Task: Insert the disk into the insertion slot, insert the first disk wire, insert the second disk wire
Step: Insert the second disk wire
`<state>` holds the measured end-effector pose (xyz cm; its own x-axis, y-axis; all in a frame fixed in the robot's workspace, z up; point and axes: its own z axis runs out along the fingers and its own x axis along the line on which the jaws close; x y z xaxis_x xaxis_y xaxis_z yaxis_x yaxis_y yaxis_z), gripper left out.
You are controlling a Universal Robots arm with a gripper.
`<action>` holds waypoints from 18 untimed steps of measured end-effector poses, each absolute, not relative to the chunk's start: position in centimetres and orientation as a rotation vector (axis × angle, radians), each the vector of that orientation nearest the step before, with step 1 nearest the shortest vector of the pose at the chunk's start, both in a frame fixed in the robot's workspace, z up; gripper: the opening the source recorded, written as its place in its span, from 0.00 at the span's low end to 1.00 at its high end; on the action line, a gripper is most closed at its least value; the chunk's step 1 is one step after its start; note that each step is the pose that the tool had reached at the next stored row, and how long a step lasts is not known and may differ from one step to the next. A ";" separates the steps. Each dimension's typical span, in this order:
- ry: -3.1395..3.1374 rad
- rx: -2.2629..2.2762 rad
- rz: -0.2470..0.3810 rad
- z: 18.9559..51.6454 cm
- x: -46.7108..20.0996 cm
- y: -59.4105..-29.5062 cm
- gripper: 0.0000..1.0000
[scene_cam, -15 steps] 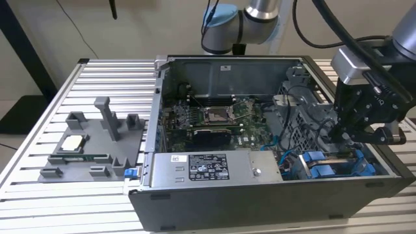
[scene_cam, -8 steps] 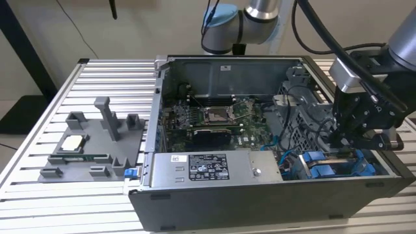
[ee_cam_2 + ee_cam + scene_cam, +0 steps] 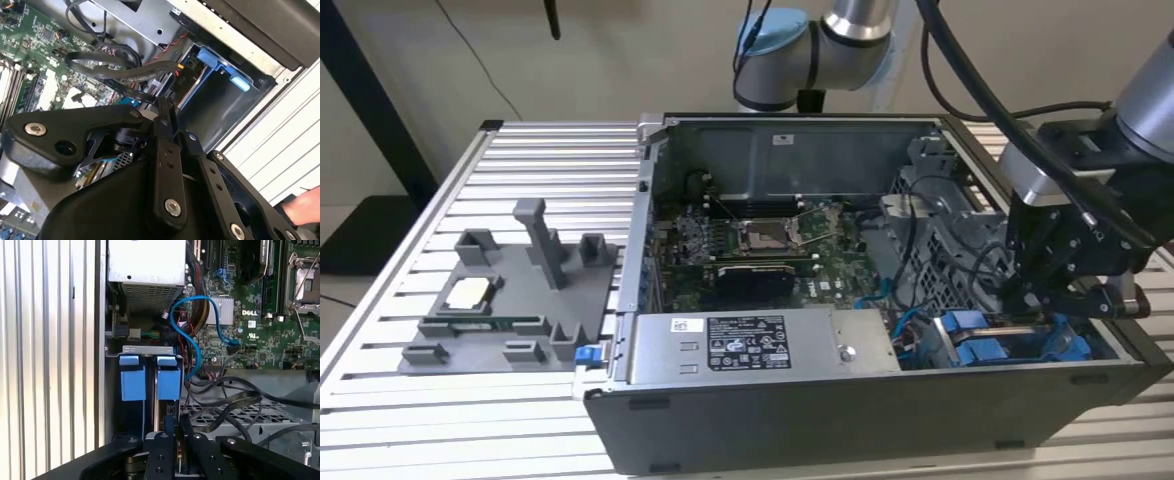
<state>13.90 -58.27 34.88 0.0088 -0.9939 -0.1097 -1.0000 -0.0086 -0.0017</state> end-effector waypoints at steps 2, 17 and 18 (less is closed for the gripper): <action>2.151 -2.172 0.110 34.7 13.9 -58.3 0.16; 2.142 -2.168 0.095 34.3 13.9 -58.1 0.16; 2.142 -2.168 0.094 34.3 13.9 -58.1 0.16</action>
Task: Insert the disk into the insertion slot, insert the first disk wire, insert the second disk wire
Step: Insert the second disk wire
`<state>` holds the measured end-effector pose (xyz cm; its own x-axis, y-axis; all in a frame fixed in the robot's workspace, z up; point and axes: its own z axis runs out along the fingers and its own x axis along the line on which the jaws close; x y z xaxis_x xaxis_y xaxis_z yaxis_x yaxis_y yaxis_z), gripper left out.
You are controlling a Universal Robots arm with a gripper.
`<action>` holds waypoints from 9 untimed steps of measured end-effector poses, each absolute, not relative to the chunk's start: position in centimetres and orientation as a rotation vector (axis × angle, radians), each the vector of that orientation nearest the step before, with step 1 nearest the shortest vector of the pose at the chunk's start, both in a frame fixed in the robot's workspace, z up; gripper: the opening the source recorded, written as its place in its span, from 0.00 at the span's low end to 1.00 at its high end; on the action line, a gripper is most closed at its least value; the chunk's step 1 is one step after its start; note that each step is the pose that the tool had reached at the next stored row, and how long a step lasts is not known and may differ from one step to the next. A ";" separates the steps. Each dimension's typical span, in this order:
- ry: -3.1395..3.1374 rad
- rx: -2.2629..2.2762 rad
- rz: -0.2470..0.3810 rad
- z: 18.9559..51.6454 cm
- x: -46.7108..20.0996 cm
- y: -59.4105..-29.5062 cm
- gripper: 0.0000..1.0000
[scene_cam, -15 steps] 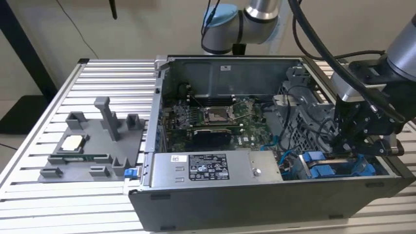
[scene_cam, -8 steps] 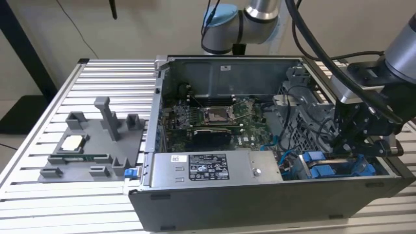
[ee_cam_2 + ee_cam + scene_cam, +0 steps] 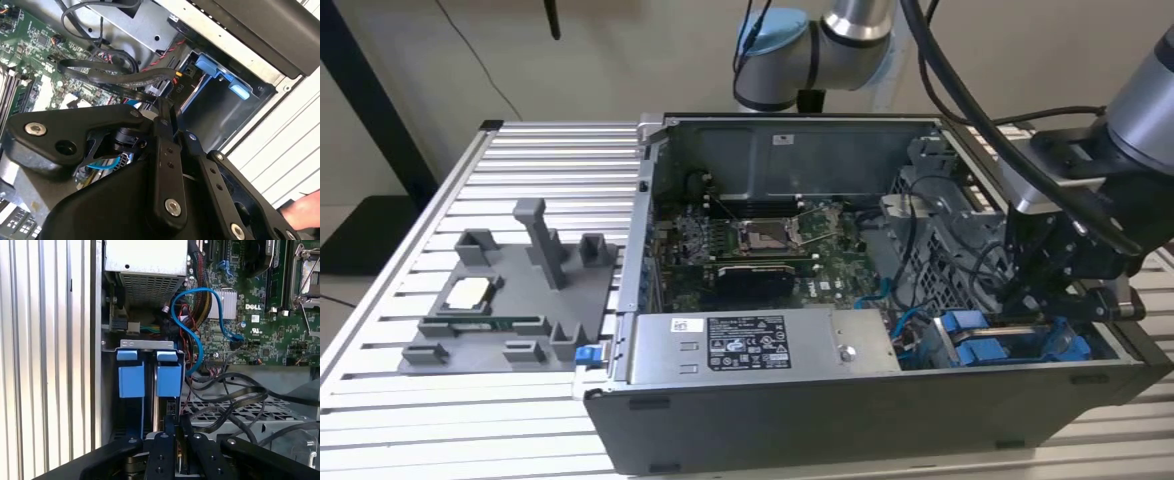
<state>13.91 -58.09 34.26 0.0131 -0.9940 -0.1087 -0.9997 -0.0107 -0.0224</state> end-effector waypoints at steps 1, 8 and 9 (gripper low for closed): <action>2.142 -2.168 0.094 34.2 13.9 -58.1 0.16; 2.138 -2.165 0.089 33.7 13.9 -58.1 0.16; 2.138 -2.165 0.088 33.6 13.9 -58.1 0.16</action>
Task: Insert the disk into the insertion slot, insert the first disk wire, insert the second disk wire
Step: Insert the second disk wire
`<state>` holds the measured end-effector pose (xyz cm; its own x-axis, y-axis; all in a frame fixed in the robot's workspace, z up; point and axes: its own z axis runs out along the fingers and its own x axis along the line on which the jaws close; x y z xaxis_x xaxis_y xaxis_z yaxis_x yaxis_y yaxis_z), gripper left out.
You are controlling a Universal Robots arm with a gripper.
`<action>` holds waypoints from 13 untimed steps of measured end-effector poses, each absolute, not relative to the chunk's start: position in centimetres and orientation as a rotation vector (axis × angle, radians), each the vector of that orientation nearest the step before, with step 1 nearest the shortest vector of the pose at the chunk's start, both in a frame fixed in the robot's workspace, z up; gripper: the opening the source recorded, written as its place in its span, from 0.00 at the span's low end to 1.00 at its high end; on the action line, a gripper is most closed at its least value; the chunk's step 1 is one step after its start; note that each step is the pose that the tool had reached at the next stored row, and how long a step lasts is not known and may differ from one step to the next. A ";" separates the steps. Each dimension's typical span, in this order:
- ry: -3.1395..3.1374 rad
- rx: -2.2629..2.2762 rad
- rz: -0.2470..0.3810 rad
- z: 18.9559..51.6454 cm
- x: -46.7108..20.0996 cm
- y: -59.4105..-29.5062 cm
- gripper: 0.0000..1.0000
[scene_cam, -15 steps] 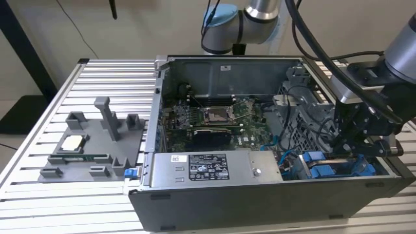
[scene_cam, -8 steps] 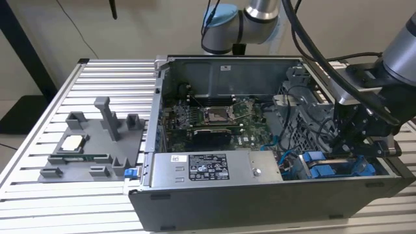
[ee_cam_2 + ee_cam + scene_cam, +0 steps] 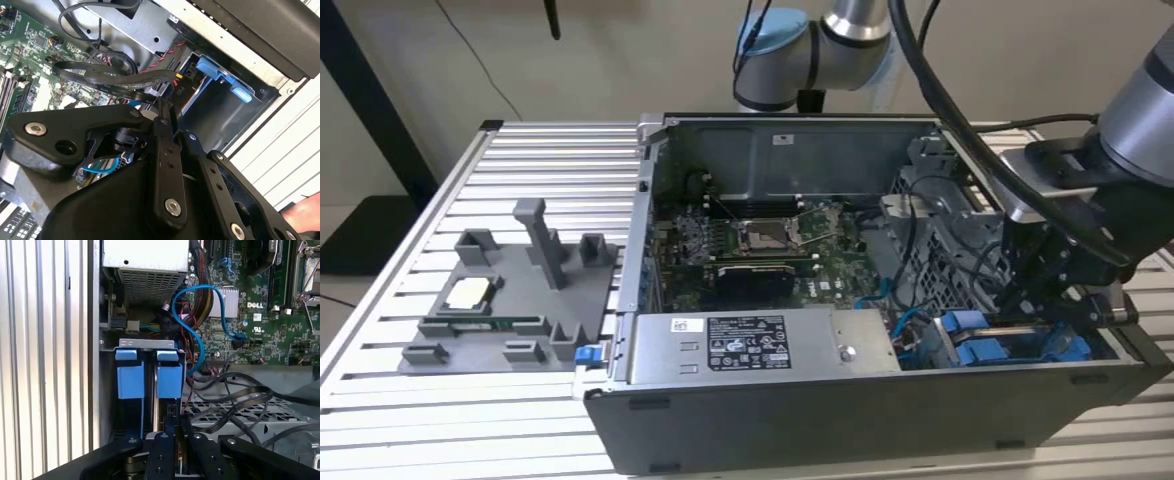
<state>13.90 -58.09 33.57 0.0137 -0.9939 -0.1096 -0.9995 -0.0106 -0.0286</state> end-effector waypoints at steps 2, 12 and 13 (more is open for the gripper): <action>2.139 -2.165 0.086 33.3 13.9 -58.1 0.16; 2.136 -2.162 0.092 34.7 13.9 -58.1 0.24; 2.136 -2.162 0.092 35.1 13.9 -58.1 0.24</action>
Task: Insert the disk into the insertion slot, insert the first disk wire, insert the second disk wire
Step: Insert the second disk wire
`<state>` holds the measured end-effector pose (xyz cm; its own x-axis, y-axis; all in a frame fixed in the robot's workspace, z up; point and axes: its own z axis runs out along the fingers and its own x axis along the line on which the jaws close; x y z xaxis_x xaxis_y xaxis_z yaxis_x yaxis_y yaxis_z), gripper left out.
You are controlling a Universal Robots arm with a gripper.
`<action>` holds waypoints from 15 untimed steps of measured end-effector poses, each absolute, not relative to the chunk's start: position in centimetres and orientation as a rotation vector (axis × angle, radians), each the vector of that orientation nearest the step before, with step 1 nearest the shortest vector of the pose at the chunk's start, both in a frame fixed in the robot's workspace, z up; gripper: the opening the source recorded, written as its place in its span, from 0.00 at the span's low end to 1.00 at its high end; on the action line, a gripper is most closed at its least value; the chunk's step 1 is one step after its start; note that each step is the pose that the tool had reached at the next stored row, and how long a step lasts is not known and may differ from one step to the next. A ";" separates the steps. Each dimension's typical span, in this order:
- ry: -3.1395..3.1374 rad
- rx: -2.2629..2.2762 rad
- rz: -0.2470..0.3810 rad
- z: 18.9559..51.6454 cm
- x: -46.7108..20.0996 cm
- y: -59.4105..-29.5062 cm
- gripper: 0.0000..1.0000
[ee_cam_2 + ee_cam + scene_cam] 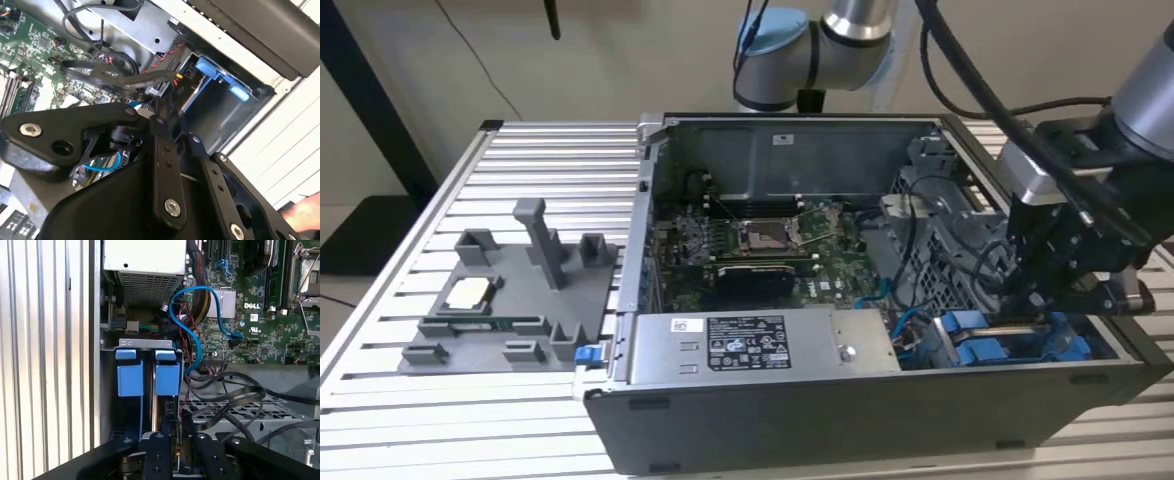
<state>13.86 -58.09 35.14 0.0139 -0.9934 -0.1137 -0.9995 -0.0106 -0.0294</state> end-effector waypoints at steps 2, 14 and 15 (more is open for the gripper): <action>2.136 -2.162 0.092 36.1 13.9 -58.1 0.24; 2.153 -2.175 0.136 39.2 14.9 -58.1 0.24; 2.153 -2.175 0.136 39.6 14.9 -58.1 0.24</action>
